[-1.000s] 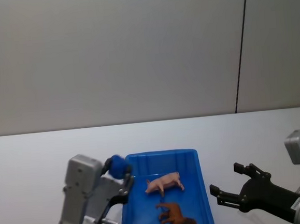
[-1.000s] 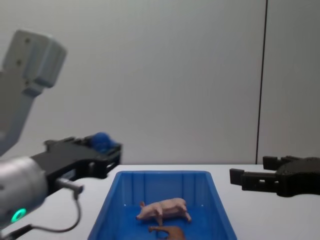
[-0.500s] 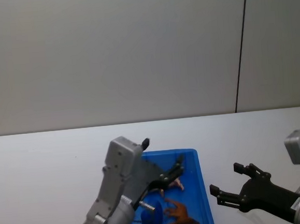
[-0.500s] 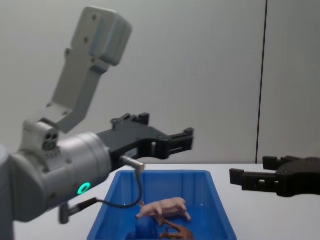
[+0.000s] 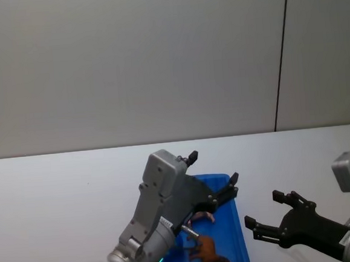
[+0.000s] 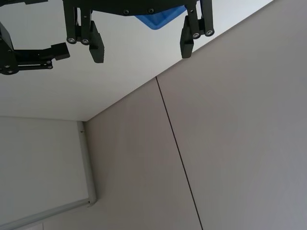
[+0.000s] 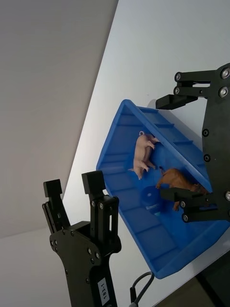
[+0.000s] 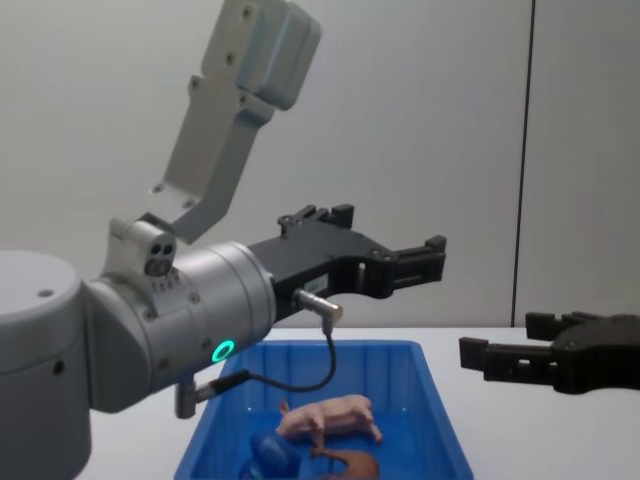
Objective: Pick up the two dolls from the table and place them into the box.
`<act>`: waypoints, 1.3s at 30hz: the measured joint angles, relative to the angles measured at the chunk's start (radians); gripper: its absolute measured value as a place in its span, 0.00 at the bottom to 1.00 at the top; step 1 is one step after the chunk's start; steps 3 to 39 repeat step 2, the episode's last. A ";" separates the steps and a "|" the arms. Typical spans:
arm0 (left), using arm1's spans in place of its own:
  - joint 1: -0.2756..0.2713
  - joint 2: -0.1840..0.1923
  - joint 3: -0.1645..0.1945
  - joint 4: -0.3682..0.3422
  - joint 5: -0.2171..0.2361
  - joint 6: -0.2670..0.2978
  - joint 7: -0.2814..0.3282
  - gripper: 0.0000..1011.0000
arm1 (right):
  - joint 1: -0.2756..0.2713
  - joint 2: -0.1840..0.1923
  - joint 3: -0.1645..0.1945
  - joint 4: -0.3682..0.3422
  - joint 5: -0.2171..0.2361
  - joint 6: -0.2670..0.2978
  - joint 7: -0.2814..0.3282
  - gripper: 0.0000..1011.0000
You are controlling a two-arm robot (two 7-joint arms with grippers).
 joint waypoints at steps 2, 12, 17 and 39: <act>-0.003 -0.003 0.001 0.003 0.001 -0.002 -0.004 0.99 | 0.000 0.000 0.000 0.000 0.000 0.000 0.000 0.99; -0.003 -0.003 0.001 0.003 0.001 -0.002 -0.004 0.99 | 0.000 0.000 0.000 0.000 0.000 0.000 0.000 0.99; -0.003 -0.003 0.001 0.003 0.001 -0.002 -0.004 0.99 | 0.000 0.000 0.000 0.000 0.000 0.000 0.000 0.99; -0.003 -0.003 0.001 0.003 0.001 -0.002 -0.004 0.99 | 0.000 0.000 0.000 0.000 0.000 0.000 0.000 0.99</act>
